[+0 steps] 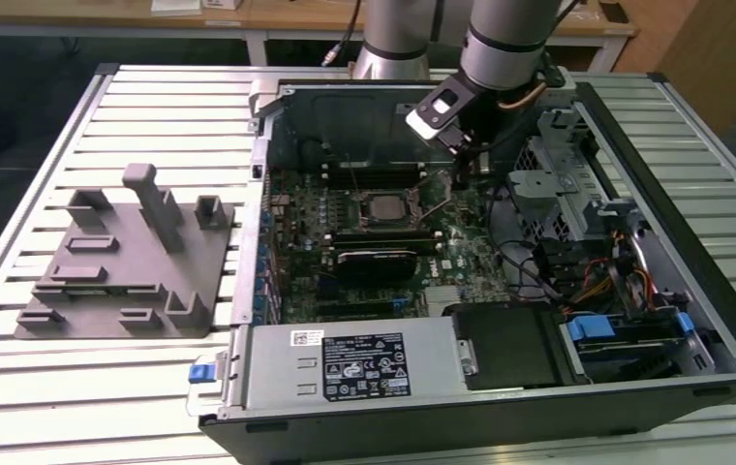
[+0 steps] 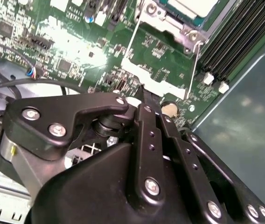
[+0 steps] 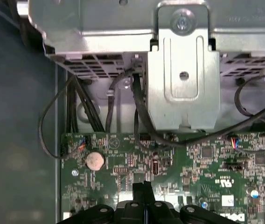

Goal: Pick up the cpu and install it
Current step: 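Close the cpu cover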

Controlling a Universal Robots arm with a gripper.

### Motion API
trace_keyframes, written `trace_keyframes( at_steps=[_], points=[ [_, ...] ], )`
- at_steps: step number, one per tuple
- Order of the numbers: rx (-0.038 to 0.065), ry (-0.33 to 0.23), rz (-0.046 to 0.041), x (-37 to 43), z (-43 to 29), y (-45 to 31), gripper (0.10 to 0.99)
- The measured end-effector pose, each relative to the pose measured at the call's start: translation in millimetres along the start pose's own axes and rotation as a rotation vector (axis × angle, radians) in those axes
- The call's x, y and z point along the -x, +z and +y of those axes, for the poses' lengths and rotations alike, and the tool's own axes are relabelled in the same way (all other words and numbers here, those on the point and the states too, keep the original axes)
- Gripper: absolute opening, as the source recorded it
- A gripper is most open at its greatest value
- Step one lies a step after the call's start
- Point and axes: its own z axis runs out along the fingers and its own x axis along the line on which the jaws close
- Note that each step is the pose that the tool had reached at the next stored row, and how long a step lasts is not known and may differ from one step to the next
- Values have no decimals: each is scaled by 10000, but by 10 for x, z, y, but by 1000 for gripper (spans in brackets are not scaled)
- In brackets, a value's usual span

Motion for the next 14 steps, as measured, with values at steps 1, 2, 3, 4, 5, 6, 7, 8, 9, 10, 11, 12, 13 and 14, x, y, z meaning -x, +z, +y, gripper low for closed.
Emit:
trace_keyframes(
  at_steps=[1, 2, 3, 4, 5, 6, 7, 8, 9, 10, 11, 12, 13, 14],
  points=[
    [0, -1, 0, 0, -16, 0, 106],
    [1, -1, 1, 0, -34, 0, 106],
    [0, -1, 1, 1, -54, 0, 106],
    [1, -1, 1, 1, -74, -1, 106],
    [2, 0, 1, 2, -94, -1, 106],
    [4, -1, 1, 2, -118, -1, 106],
    [7, -2, 1, 2, -142, -1, 106],
    [11, -2, 1, 3, -165, -1, 106],
    [15, -1, 1, 3, -188, -2, 106],
    [19, -1, 2, 3, -212, -1, 106],
    [23, -2, 1, 4, -236, -2, 106],
    [29, -2, 1, 4, -261, -2, 106],
    [35, -1, 2, 5, -290, -2, 106],
    [42, -2, 2, 5, -317, -2, 106]
  ],
)
